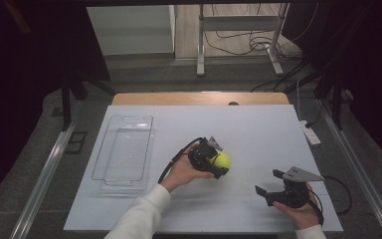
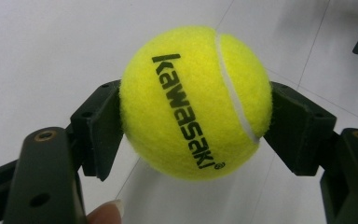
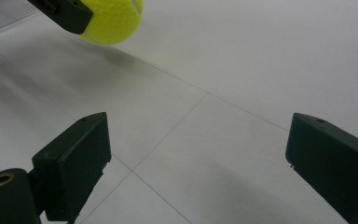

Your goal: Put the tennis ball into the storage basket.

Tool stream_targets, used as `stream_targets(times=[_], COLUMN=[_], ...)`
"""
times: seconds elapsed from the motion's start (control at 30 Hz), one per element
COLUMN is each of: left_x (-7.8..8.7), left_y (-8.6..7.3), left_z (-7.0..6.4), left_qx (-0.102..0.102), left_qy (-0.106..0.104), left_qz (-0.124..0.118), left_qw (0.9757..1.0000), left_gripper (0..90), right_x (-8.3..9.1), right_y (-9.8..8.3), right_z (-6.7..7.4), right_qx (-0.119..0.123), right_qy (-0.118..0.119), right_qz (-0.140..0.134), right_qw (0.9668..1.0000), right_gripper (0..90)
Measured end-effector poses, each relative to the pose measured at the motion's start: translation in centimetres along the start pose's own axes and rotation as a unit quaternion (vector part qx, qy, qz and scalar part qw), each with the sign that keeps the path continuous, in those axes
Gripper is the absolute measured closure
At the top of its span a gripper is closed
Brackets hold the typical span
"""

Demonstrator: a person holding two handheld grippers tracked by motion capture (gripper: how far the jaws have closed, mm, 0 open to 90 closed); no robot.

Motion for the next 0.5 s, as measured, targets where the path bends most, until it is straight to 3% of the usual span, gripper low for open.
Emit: stream_targets(times=[0.5], left_x=[1.2], left_y=[-0.3], left_z=[0.2], left_qx=[0.001], left_qy=[0.005], left_qz=[-0.014], left_qw=[0.9999], left_gripper=[26.2], right_x=[0.0], right_y=[-0.1], right_z=[0.0], right_qx=[0.000], right_qy=[0.000], right_qz=[0.001], right_qw=[1.0000], right_gripper=[6.9])
Point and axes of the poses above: each handheld gripper's, and its own axes: x roughly backward along the jaws, y roughly out of its top, z roughly to its left, the point moved 3 cm from there along -x, roughly forward along the jaws, and after that the axes turned 9 degrees about y, right-handed, at the moved point
